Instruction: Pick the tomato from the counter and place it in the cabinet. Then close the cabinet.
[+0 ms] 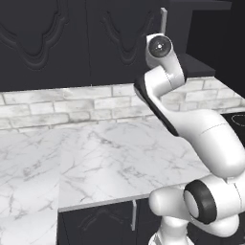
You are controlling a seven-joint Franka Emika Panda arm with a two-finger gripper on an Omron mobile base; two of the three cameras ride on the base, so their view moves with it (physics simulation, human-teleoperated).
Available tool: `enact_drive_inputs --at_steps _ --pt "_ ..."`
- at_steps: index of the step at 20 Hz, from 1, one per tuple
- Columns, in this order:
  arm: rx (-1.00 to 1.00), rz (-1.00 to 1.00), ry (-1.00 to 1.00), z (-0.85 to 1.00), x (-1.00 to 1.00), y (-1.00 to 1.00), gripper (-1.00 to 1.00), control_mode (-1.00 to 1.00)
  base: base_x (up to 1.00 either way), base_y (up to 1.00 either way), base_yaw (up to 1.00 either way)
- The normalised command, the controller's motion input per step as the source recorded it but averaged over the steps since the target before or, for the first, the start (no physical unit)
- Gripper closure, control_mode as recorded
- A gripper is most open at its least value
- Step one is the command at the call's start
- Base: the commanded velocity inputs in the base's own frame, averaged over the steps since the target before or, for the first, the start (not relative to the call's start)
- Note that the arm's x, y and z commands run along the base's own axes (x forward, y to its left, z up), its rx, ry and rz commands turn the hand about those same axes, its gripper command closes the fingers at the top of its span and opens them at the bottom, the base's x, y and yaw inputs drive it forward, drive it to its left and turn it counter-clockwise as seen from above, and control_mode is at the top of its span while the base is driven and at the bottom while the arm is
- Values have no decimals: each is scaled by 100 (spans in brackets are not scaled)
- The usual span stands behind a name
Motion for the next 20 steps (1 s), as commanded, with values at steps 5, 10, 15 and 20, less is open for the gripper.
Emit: enact_drive_inputs --at_steps 5,10,15,20 --pt "0 10 2 -89 25 -31 -100 -100 0 0 0" --pt "-2 17 6 -65 21 4 -100 -100 0 0 0" --pt "-8 16 19 -44 36 33 -100 -100 0 0 0" --pt "-14 18 15 -72 -3 29 -100 -100 0 0 0"
